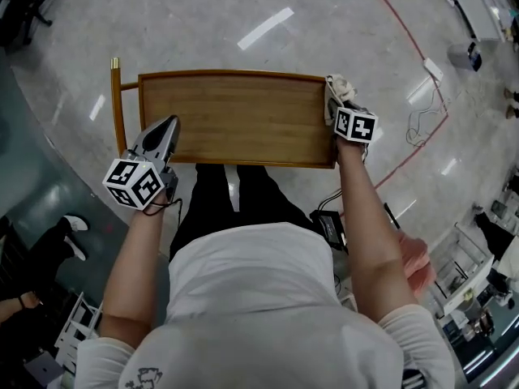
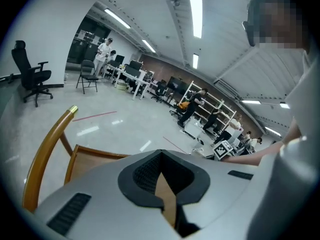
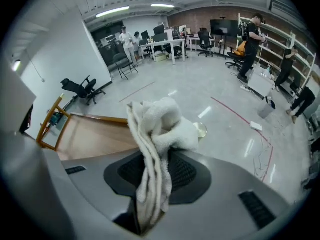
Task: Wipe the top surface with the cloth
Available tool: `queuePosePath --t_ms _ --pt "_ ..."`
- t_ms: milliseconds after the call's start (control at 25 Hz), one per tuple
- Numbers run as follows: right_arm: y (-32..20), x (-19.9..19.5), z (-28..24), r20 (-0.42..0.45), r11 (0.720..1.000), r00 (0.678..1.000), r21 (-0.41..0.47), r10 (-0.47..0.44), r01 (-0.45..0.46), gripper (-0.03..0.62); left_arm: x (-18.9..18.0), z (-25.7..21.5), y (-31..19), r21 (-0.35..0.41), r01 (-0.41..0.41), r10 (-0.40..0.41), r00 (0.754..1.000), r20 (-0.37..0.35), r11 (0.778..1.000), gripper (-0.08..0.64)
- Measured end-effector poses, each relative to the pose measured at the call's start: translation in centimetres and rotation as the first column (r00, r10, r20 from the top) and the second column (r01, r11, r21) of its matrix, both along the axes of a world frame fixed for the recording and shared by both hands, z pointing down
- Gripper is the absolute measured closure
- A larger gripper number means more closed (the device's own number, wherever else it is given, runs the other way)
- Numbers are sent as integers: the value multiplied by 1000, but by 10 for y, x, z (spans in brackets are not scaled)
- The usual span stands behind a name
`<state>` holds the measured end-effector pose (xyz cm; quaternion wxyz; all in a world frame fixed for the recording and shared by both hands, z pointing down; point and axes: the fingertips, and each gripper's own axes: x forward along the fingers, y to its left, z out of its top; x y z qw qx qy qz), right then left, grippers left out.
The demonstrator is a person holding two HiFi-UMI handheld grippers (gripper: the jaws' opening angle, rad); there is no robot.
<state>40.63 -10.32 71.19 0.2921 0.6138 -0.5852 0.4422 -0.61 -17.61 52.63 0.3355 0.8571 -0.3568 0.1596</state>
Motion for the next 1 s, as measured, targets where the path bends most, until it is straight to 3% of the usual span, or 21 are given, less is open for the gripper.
queuePosePath --t_ms 200,360,720,1000 --pt "0 4 9 -26 999 1000 -34 16 -17 480 -15 8 -1 -35 62 -62 998 4 997 554" --pt "-12 -22 7 -11 999 1000 -42 -7 7 480 -28 14 1 -71 82 -80 997 23 994 554" --pt "-51 -145 11 53 989 990 -47 -134 137 480 -67 8 -12 -76 92 -92 996 2 993 554" --pt "-87 -271 14 107 964 960 -34 -259 264 480 -118 3 -20 -107 91 -94 995 -28 990 554"
